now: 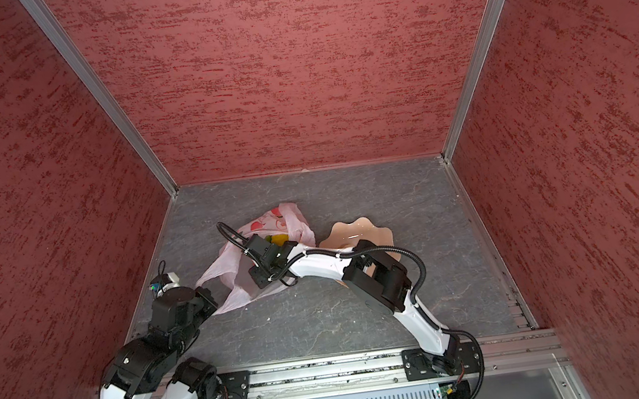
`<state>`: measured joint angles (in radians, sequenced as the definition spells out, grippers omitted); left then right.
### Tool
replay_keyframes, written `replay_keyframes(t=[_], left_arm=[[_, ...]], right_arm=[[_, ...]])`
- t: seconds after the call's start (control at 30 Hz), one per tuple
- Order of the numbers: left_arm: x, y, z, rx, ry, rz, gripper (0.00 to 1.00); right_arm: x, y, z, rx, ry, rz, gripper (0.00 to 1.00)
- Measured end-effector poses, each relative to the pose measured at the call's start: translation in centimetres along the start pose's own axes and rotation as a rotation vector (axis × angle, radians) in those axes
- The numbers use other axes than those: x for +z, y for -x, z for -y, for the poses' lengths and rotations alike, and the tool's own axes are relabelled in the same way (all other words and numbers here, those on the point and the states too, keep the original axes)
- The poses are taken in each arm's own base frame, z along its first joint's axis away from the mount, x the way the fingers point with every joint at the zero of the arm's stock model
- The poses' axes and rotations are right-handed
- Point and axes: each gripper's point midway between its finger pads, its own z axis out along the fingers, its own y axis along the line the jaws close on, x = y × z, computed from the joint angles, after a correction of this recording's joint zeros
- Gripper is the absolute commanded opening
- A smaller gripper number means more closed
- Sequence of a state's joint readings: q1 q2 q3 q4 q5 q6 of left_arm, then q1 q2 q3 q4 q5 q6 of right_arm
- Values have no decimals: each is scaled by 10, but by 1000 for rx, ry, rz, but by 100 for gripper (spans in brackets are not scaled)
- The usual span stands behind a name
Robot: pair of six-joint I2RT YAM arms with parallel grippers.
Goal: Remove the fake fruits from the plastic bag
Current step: 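Lower the right gripper into the bag toward the red fruit, then close the right gripper on the red fruit inside the bag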
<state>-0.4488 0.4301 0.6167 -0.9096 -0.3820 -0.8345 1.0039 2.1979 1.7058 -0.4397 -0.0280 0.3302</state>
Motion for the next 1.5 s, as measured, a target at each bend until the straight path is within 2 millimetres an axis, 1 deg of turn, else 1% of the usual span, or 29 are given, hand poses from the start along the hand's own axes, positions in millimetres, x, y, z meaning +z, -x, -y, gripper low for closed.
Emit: replay_keyframes(t=[0.2, 0.4, 0.6, 0.83, 1.0, 1.17, 1.37, 1.5], left_arm=[[3, -6, -10, 5, 15, 3, 8], [12, -21, -19, 21, 39, -33, 8], [17, -31, -23, 27, 40, -57, 8], [19, -35, -22, 24, 28, -68, 7], [21, -34, -17, 16, 7, -64, 8], [22, -34, -13, 11, -11, -64, 7], [23, -35, -10, 8, -23, -69, 8], [25, -35, -9, 10, -22, -73, 8]], right_arm=[[-6, 19, 13, 13, -67, 56, 68], [-6, 37, 19, 57, -97, 99, 75], [0, 38, 27, 129, -120, 104, 77], [8, 38, 34, 190, -149, 117, 82], [18, 40, 42, 226, -176, 126, 85], [18, 42, 49, 269, -194, 139, 88], [23, 43, 55, 327, -204, 156, 88], [30, 46, 58, 360, -207, 172, 88]])
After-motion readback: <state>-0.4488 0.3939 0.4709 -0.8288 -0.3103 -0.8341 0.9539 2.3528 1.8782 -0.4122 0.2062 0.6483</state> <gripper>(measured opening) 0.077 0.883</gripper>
